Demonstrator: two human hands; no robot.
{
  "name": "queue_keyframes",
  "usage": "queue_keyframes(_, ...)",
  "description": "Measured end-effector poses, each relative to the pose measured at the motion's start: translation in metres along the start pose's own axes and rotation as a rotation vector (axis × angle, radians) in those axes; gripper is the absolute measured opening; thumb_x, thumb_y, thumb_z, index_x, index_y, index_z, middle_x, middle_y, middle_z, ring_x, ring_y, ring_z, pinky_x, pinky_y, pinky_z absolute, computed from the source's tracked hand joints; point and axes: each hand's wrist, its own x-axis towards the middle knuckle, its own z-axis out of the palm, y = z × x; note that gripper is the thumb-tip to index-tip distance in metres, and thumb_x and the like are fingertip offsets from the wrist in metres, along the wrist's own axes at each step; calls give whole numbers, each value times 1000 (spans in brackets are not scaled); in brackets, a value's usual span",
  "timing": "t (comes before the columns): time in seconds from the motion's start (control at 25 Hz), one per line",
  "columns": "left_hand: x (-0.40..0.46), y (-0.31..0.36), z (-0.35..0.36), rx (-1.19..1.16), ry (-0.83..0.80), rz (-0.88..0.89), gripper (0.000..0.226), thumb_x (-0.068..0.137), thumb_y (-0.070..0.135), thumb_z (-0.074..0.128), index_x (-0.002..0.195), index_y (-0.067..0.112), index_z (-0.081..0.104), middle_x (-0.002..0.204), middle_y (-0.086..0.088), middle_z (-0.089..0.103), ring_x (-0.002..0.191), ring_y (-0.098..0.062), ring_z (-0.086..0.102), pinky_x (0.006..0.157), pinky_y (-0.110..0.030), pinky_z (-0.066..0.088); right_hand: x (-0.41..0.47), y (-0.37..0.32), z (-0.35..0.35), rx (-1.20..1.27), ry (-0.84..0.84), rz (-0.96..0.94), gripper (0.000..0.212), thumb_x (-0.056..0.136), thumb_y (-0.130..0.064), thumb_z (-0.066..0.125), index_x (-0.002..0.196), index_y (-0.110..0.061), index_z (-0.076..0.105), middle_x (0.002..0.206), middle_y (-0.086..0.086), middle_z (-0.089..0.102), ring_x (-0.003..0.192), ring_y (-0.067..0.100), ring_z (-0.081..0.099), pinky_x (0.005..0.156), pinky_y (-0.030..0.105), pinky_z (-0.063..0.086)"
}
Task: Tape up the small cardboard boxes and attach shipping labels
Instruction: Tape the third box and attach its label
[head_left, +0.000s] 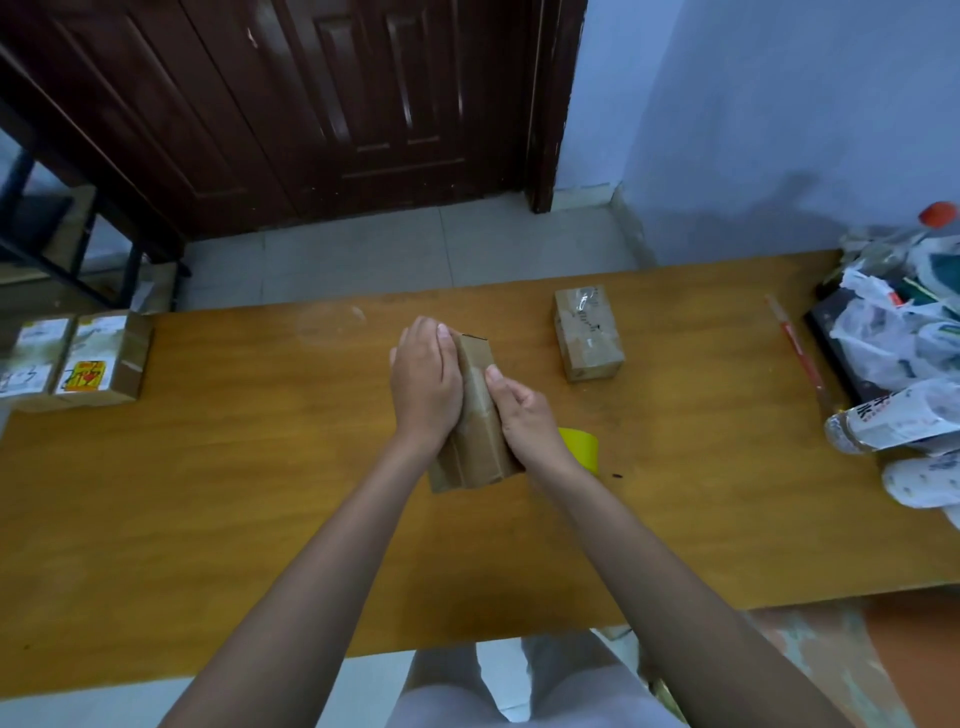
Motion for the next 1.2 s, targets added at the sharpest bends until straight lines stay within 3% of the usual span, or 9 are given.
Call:
queue_keyframes(0.12, 1, 9, 9, -35, -92, -23, 31, 105, 20, 35, 84, 3, 52, 84, -10, 51, 81, -26, 50, 80, -48, 43, -2, -5, -15, -47, -19, 58, 33, 90, -45, 63, 105, -15, 66, 97, -4, 72, 82, 4, 67, 63, 14, 50)
queue_keyframes(0.2, 4, 13, 10, -187, -111, -145, 19, 100, 21, 53, 97, 2, 56, 98, -12, 57, 93, -23, 55, 86, -38, 47, -5, -5, -25, -91, -50, 71, 44, 81, -38, 77, 114, -18, 56, 104, -5, 69, 83, 1, 67, 63, 13, 51)
queue_keyframes(0.32, 0, 12, 1, -374, -63, -397, 35, 93, 33, 64, 118, 10, 54, 121, -6, 56, 112, -16, 53, 93, -26, 45, -2, -12, -43, 14, -17, 116, 37, 89, -25, 69, 119, -6, 58, 113, 11, 69, 90, 14, 66, 79, 28, 54)
queue_keyframes(0.48, -43, 21, 18, -501, -273, -592, 52, 88, 43, 64, 130, 13, 51, 119, 0, 61, 98, -3, 61, 69, -11, 47, 5, -15, -58, 28, -12, 137, 31, 92, -33, 62, 116, -13, 63, 112, 10, 70, 96, 22, 67, 88, 41, 53)
queue_keyframes(0.64, -64, 32, 34, -447, -175, -524, 36, 95, 39, 59, 125, 19, 58, 110, 6, 67, 97, -4, 65, 78, -23, 54, 0, -5, -55, -157, 56, 48, 44, 81, -48, 71, 113, -19, 63, 105, -3, 71, 93, 10, 68, 84, 33, 56)
queue_keyframes(0.8, -73, 27, 25, -369, -99, -414, 28, 99, 38, 51, 120, 22, 61, 99, 15, 68, 86, 6, 65, 65, -11, 48, -1, 0, -44, -396, 131, -106, 37, 93, -48, 56, 106, -15, 68, 97, -1, 73, 91, 15, 67, 83, 39, 54)
queue_keyframes(0.88, -74, 25, 19, -322, -77, -410, 31, 102, 38, 44, 120, 19, 61, 99, 11, 69, 87, -3, 67, 69, -21, 52, -5, 3, -35, -463, 148, -161, 40, 97, -47, 48, 104, -12, 67, 96, 4, 73, 90, 20, 67, 81, 40, 53)
queue_keyframes(1.04, -69, 15, 3, -320, -152, -476, 36, 104, 40, 34, 124, 19, 56, 101, 7, 65, 88, -8, 63, 71, -30, 50, -9, 7, -26, -500, 132, -145, 50, 102, -46, 33, 102, -8, 66, 98, 9, 70, 93, 25, 64, 83, 41, 50)
queue_keyframes(1.2, -64, 10, -6, -432, -187, -639, 42, 93, 55, 51, 117, 22, 44, 101, 9, 60, 88, -8, 60, 68, -31, 49, -14, 2, -15, -483, 69, -61, 56, 86, -68, 42, 107, -21, 66, 100, -4, 71, 92, 15, 65, 83, 41, 53)
